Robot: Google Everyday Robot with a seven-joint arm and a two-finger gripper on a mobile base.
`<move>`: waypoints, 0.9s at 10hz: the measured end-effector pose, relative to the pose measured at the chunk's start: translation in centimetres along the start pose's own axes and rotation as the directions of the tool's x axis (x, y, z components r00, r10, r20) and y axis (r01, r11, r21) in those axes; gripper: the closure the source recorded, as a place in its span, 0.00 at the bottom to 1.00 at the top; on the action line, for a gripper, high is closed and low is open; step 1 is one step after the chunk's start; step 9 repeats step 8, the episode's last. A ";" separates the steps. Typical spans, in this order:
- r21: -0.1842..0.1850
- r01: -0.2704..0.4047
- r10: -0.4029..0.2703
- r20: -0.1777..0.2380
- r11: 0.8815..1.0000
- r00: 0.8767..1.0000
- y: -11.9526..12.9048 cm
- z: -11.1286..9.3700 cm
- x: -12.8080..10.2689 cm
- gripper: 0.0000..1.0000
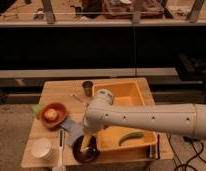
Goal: Place banana in purple bowl
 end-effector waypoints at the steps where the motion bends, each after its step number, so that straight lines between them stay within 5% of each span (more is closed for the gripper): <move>1: 0.002 0.003 -0.003 -0.002 1.000 1.000 0.0 0.0 0.0 0.31; 3: 0.005 0.004 -0.004 -0.002 1.000 1.000 0.0 0.0 0.0 0.20; 9: 0.003 0.003 -0.003 -0.002 1.000 1.000 0.1 0.0 0.0 0.20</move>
